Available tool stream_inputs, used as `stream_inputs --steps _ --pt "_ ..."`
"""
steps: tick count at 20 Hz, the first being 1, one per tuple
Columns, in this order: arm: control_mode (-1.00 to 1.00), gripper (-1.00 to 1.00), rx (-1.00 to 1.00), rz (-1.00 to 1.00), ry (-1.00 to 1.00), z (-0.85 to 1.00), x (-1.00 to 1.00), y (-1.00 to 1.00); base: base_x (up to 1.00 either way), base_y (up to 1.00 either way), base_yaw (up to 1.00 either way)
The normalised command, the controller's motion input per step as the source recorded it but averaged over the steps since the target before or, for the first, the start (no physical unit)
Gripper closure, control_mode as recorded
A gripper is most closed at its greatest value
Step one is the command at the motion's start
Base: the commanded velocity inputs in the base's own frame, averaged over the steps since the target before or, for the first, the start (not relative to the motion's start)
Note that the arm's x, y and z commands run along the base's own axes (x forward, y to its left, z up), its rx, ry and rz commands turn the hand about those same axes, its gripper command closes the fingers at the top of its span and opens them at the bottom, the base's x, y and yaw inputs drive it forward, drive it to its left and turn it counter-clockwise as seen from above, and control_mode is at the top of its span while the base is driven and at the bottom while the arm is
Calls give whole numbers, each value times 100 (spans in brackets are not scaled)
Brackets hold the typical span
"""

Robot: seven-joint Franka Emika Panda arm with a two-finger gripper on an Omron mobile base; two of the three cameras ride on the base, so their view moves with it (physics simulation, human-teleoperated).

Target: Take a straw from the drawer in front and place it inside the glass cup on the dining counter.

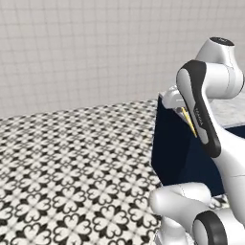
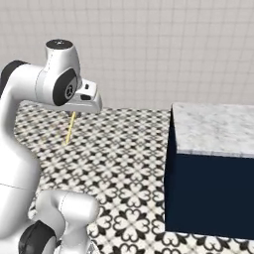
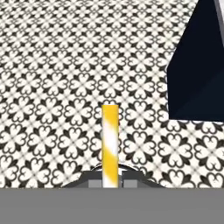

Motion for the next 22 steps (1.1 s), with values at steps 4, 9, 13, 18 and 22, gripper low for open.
stream_inputs --steps 4,9,13,18,22 --pt "100 100 0 0 0 0 0 0 100 82 -44" --pt "100 100 0 0 0 0 0 0 100 81 -44" --pt "100 100 0 0 0 0 0 0 100 77 -45" --pt "100 100 0 0 0 0 0 0 100 69 -46" --pt "100 100 0 0 0 0 0 0 100 69 -47"
